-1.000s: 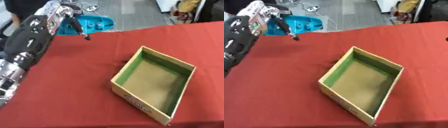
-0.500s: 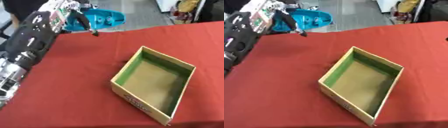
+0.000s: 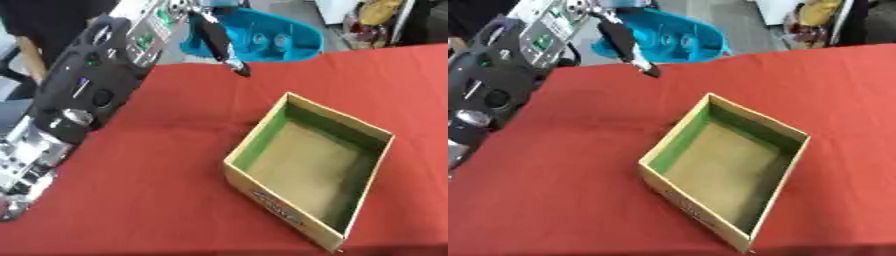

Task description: Pick up objects on the table and place them in the box.

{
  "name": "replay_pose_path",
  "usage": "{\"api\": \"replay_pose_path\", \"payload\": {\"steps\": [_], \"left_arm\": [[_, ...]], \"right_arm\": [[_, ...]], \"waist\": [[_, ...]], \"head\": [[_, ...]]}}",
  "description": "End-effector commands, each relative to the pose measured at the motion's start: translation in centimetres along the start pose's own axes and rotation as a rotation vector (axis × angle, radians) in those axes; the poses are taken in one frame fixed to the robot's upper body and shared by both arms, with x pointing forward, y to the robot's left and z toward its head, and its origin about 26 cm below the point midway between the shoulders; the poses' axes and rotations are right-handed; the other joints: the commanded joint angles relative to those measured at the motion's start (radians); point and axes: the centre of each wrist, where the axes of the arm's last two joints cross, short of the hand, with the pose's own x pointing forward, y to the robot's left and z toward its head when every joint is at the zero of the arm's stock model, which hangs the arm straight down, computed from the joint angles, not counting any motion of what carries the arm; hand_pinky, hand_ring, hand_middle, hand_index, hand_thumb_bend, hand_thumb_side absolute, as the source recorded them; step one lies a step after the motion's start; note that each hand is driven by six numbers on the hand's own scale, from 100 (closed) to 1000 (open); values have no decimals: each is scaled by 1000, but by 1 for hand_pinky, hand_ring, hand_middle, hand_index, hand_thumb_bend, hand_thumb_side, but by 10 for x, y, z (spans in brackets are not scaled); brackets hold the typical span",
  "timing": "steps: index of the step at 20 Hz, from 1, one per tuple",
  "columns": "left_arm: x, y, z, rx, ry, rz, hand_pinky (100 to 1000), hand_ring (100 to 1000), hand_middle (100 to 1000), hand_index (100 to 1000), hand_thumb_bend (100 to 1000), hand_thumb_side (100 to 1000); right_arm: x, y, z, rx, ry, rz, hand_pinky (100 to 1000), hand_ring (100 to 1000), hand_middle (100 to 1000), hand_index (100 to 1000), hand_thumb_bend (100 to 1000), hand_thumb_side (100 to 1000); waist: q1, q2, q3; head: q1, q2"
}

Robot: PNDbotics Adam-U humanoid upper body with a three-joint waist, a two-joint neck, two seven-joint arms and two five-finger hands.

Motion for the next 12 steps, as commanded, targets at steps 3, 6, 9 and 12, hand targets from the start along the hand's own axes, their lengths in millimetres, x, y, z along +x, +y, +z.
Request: {"api": "replay_pose_path", "payload": {"steps": [3, 6, 9, 12], "left_arm": [[18, 12, 8, 12, -52, -31, 100, 100, 100, 121, 100, 305], [25, 12, 9, 7, -73, -34, 100, 100, 100, 121, 100, 306], [30, 11, 8, -2, -94, -35, 100, 100, 100, 121, 100, 309], [36, 10, 8, -12, -117, -42, 100, 100, 100, 120, 100, 312]], "right_arm": [[6, -7, -6, -8, -28, 16, 593, 808, 813, 992, 448, 975], [5, -7, -6, -7, -28, 16, 592, 808, 813, 992, 448, 975], [5, -7, -6, -6, -28, 16, 592, 808, 813, 993, 448, 975], [6, -6, -7, -6, -29, 15, 592, 808, 813, 992, 448, 975]], "waist": [[-8, -10, 1], [-8, -9, 1], [-9, -9, 1], [-9, -8, 0]], "head": [[10, -1], [11, -1], [12, -1], [12, -1]]}}
